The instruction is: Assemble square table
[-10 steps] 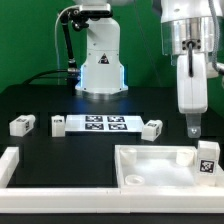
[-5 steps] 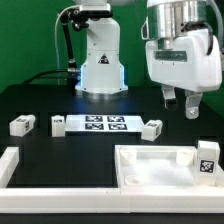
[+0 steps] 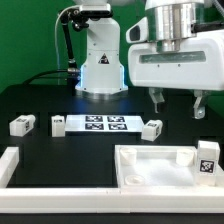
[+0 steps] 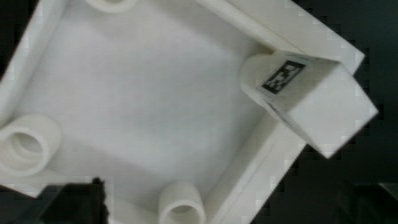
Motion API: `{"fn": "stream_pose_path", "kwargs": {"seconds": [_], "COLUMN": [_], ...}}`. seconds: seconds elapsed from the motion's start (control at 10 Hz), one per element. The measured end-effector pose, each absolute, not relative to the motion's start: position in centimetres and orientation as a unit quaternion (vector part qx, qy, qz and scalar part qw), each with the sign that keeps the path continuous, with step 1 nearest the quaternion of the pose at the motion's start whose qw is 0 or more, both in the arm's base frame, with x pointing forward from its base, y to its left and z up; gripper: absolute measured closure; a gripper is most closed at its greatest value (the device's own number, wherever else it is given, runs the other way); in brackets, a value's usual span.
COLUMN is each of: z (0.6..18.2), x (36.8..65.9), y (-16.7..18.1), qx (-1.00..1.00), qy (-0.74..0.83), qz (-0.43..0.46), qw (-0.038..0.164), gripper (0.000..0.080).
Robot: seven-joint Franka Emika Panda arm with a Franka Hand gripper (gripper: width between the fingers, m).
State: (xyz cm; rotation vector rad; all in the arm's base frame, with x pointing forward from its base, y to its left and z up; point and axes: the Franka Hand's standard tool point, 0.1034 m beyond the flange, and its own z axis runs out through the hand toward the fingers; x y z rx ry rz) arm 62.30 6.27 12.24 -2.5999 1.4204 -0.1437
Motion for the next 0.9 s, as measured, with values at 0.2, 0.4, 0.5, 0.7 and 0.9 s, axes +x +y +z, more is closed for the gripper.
{"fn": "stream_pose_path", "kwargs": {"seconds": [0.2, 0.4, 0.5, 0.7, 0.9], "z": [10.6, 9.4, 9.6, 9.4, 8.5], "x": [58.8, 57.4, 57.6, 57.2, 54.4], "y": [6.0, 6.0, 5.8, 5.4, 4.4], "qx": [-0.925, -0.944, -0.943, -0.945, -0.949], "qy": [0.369, 0.324, 0.326, 0.322, 0.301], "qz": [-0.038, -0.043, -0.044, -0.028, 0.044], "qw": [0.074, 0.054, 0.055, 0.054, 0.079], "gripper": [0.0151, 0.0151, 0.0151, 0.0151, 0.0151]}}
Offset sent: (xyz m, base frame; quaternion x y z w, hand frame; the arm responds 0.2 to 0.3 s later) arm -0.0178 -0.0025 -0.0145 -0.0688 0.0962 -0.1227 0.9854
